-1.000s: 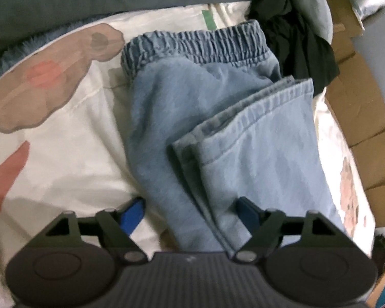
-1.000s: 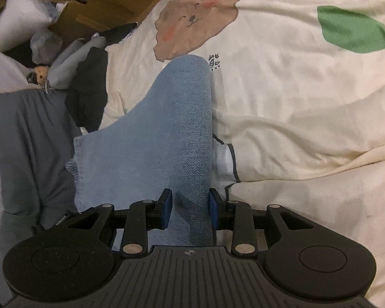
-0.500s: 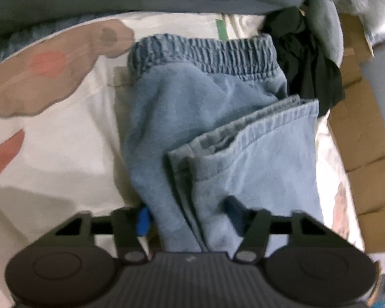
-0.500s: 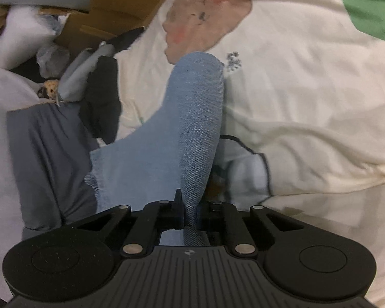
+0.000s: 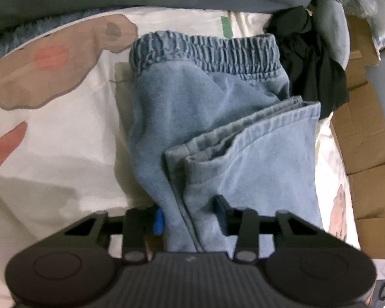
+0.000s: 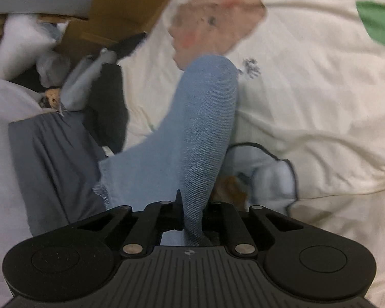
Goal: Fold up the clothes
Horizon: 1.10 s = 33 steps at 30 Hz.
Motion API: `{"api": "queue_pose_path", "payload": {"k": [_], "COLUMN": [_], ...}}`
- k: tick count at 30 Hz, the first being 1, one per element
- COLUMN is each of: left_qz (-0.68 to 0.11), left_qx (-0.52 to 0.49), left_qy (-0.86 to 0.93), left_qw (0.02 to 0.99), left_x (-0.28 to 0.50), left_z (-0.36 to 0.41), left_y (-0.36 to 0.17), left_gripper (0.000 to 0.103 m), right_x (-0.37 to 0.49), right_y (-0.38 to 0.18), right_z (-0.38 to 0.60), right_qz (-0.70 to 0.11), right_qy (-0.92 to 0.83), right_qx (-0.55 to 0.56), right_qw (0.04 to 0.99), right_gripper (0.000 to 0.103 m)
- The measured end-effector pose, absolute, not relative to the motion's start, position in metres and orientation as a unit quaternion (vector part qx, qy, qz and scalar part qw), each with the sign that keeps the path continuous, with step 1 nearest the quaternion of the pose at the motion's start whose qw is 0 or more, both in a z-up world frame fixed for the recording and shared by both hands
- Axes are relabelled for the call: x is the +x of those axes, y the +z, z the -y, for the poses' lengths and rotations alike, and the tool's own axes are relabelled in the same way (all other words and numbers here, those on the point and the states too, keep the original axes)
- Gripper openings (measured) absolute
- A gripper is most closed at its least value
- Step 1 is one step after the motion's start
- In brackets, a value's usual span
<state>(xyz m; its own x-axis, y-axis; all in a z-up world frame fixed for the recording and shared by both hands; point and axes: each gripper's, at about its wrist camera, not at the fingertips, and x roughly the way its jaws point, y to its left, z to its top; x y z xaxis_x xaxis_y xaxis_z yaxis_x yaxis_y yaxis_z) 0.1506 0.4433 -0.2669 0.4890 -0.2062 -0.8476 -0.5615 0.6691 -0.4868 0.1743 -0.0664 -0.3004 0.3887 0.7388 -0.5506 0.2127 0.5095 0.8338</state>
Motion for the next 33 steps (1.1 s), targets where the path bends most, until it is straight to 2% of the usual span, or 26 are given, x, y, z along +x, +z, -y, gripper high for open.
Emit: {"api": "queue_pose_path", "payload": {"k": [11, 27, 33], "left_qz": [-0.512, -0.558, -0.585], "left_qx": [-0.379, -0.305, -0.279], "left_qy": [0.097, -0.017, -0.081], "left_qw": [0.764, 0.772, 0.757], "left_x": [0.151, 0.131, 0.125], "left_z": [-0.420, -0.282, -0.252], "left_y": [-0.257, -0.256, -0.256], "left_gripper": [0.029, 0.029, 0.028], "right_x": [0.189, 0.172, 0.158], "right_y": [-0.256, -0.220, -0.215], "right_z": [0.090, 0.214, 0.258], "right_qz": [-0.516, -0.517, -0.517], "right_qy": [0.190, 0.126, 0.100], "right_qx": [0.439, 0.395, 0.389], "right_qw": [0.711, 0.749, 0.755], "right_gripper": [0.005, 0.005, 0.005]}}
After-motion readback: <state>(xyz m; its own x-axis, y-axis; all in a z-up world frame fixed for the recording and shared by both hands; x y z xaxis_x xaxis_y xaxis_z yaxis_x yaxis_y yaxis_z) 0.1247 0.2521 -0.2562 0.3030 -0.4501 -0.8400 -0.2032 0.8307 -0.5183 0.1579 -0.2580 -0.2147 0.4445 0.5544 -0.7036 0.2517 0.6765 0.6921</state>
